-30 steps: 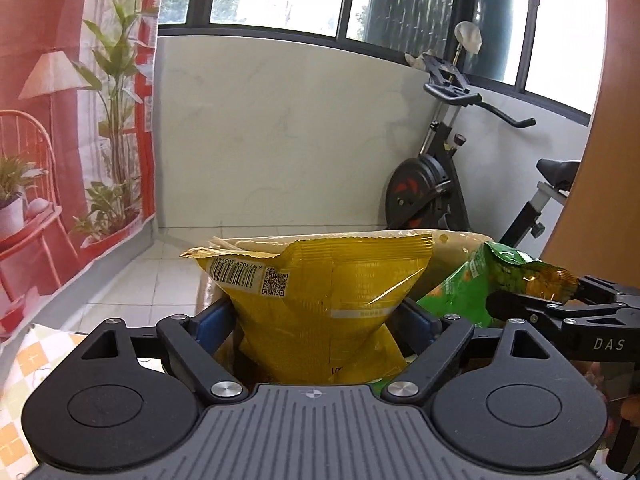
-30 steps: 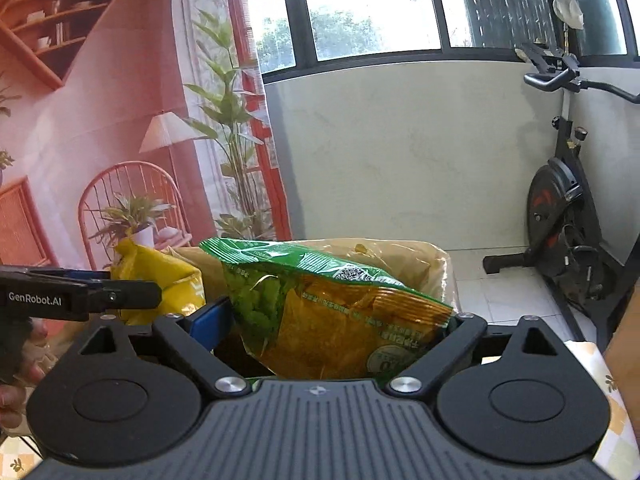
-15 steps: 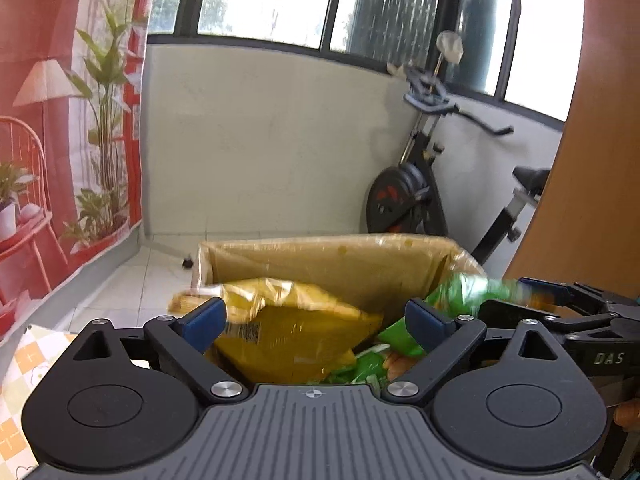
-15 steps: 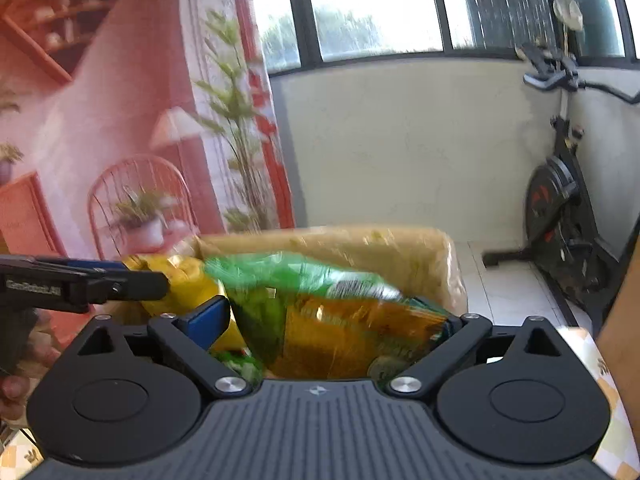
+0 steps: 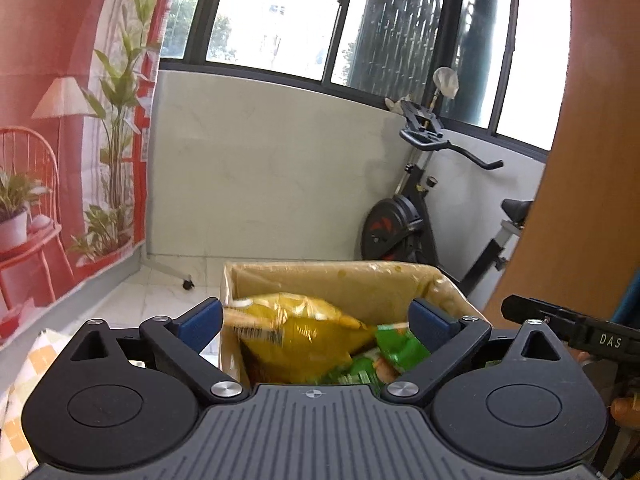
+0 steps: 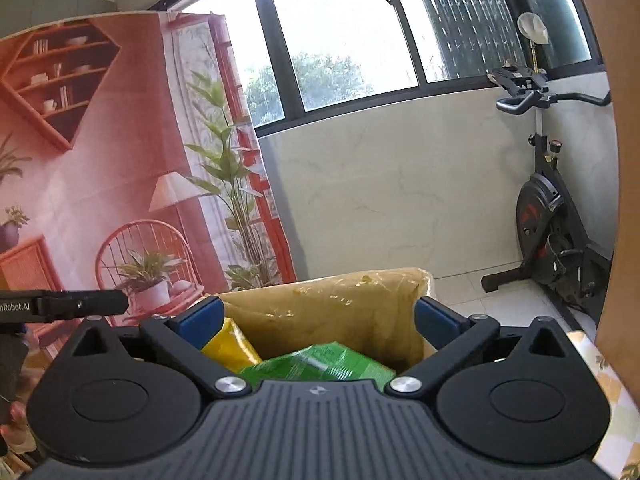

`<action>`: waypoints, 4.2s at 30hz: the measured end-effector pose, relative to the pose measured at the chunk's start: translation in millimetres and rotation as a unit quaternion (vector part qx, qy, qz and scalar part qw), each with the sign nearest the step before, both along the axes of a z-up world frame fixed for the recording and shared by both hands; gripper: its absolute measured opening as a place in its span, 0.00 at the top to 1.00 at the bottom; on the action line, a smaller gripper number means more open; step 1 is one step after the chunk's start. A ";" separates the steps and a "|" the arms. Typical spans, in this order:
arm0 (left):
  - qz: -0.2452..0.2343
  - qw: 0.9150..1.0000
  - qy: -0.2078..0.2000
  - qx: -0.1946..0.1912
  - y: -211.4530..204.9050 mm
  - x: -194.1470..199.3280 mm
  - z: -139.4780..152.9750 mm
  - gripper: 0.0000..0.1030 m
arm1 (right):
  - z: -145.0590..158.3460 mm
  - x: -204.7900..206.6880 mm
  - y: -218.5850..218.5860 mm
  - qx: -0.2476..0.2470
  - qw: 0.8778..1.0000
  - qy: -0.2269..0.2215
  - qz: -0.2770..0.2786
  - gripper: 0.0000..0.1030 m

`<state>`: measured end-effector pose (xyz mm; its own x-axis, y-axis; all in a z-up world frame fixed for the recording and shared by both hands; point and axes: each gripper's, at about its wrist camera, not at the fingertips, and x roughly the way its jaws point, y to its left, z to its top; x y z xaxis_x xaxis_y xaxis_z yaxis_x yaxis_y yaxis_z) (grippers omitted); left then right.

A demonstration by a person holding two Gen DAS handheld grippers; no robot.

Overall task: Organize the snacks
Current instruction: 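Lower the right tool onto the orange bread pack and close on it, then close the left tool on the black-filled snack pack while the right tool holds the bread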

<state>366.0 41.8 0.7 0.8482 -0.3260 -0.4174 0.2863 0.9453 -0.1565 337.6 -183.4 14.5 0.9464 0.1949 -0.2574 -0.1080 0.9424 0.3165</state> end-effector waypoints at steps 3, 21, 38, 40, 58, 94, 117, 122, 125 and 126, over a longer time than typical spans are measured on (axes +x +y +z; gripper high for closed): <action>-0.006 1.000 0.005 -0.004 7.8 -17.6 -3.0 0.00 | -4.0 -18.1 0.1 0.030 0.999 -0.002 0.012 0.00; 0.004 0.995 0.102 0.002 40.1 -114.9 -86.7 0.00 | -99.7 -114.6 43.3 0.035 0.991 0.113 0.057 0.00; 0.062 0.984 0.168 -0.010 37.0 -153.3 -130.3 0.00 | -169.7 -142.9 111.2 -0.086 0.952 0.220 0.196 0.05; 0.064 0.983 0.170 -0.008 35.6 -155.5 -131.7 0.00 | -175.3 -142.4 117.5 -0.089 0.947 0.228 0.207 0.05; 0.076 0.984 0.162 0.005 33.5 -137.9 -122.9 0.02 | -199.4 -141.6 81.3 -0.107 0.954 0.250 0.124 0.25; 0.007 0.983 0.183 0.032 1.7 -74.0 -166.6 0.12 | -218.2 -146.1 28.9 -0.119 0.972 0.202 -0.013 0.21; -0.035 0.971 0.230 0.047 -80.0 -69.0 -226.7 0.53 | -220.7 -151.8 25.4 -0.113 0.976 0.185 -0.008 0.21; -0.008 0.977 0.212 0.015 -56.4 -93.0 -205.4 0.53 | -221.1 -152.2 23.3 -0.110 0.977 0.183 -0.008 0.21; 0.007 0.981 0.192 0.001 -46.1 -108.1 -194.9 0.53 | -221.0 -152.1 23.3 -0.111 0.977 0.183 -0.007 0.21; 0.012 0.982 0.187 -0.003 -44.9 -111.5 -190.8 0.53 | -220.9 -152.1 23.5 -0.111 0.977 0.183 -0.007 0.21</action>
<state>254.4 -3.2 -190.1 0.6438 -0.3107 -0.6993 0.1847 0.9499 -0.2520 185.6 -159.9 -206.5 0.7847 0.0831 -0.6143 -0.0121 0.9928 0.1188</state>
